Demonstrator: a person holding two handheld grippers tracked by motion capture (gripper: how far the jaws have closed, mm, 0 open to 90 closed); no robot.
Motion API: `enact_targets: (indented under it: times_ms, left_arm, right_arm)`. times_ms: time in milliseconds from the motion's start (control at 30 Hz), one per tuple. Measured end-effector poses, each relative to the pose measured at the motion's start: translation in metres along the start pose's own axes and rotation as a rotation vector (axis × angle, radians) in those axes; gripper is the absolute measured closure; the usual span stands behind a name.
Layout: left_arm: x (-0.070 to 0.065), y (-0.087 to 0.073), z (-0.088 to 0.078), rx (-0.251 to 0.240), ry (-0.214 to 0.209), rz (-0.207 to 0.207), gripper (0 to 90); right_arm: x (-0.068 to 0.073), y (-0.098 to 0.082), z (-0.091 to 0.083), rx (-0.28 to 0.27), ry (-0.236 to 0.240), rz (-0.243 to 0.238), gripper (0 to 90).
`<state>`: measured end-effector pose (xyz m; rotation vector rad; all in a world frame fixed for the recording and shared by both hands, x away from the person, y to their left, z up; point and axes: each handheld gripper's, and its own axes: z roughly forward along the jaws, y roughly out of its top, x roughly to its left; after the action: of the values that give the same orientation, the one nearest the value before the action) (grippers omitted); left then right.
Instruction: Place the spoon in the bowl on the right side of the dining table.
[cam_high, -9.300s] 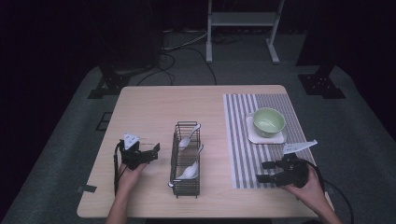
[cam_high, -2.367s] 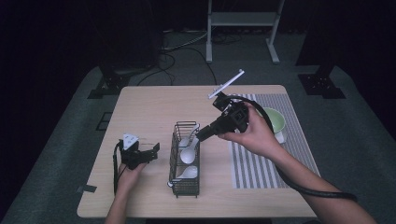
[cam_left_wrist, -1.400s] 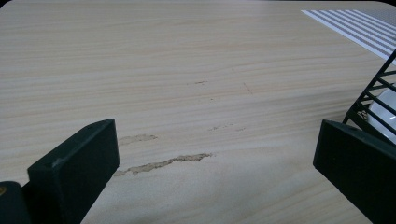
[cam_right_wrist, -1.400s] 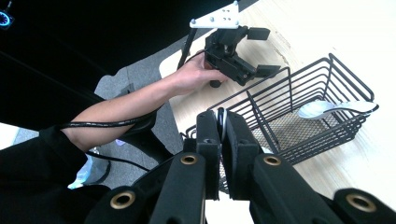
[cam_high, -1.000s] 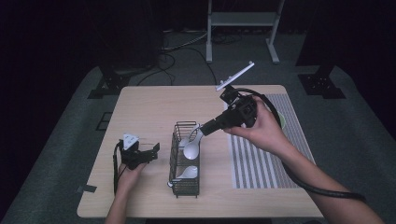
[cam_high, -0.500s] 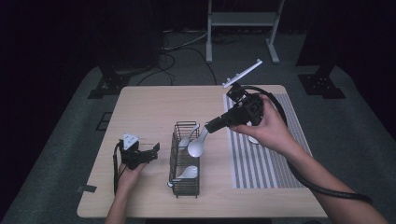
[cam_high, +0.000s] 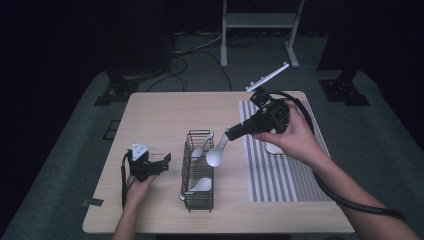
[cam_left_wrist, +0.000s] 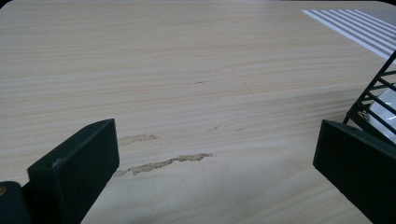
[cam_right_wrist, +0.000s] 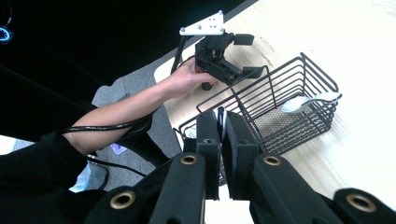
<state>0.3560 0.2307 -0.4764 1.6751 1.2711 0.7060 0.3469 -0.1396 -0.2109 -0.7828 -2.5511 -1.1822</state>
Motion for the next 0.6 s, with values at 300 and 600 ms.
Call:
enact_targets:
  times_ms: [300,600]
  left_arm:
    - [0.000,0.000,0.000,0.001,0.000,0.003,0.0]
    - [0.000,0.000,0.000,0.001,0.001,0.000,0.0]
  right_arm:
    - [-0.005,-0.006,-0.008,-0.013,-0.007,0.012,85.5]
    - [-0.010,-0.011,-0.015,-0.021,-0.017,0.027,85.5]
